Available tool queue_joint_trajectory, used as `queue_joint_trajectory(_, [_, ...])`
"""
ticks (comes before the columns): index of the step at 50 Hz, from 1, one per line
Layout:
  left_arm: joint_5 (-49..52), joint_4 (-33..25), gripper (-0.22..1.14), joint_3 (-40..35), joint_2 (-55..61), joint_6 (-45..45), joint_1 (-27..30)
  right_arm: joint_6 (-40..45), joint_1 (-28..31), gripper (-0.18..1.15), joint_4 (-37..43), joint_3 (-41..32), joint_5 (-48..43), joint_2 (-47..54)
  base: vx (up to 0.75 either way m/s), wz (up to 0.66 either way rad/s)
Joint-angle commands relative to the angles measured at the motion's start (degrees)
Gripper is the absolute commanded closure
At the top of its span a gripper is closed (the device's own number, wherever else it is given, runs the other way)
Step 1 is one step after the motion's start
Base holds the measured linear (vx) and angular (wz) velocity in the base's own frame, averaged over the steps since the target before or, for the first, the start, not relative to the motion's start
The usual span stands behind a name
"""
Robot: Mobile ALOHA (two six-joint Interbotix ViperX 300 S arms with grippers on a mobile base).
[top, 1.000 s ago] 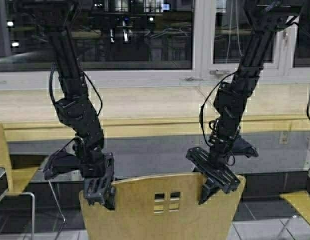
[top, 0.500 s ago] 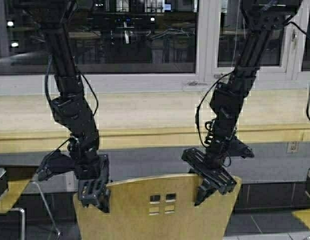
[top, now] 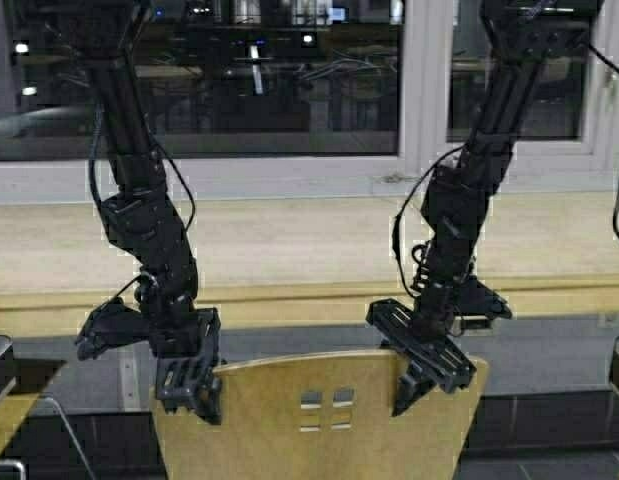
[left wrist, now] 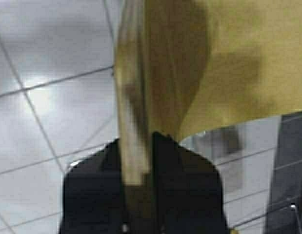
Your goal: Push the chairs under the table
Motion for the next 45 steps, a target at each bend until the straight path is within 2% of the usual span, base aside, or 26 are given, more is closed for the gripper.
queue_joint_trajectory(1, [-1.2, 0.9, 0.89, -0.2, -3.4, 3.5, 2.4, -5.7, 0.7, 0.93, -1.4, 0.4, -0.5, 0.5, 0.26, 0.08])
queue_joint_trajectory(13, [-1.6, 0.9, 0.89, 2.5, -4.9, 3.6, 2.5, -5.9, 0.9, 0.93, -1.3, 0.7, -0.3, -0.1, 0.24, 0.04])
queue_joint_trajectory(45, [-2.3, 0.9, 0.89, 1.4, -4.9, 5.8, 2.5, -6.2, 2.5, 0.93, -1.4, 2.4, -0.7, -1.1, 0.2, -0.04])
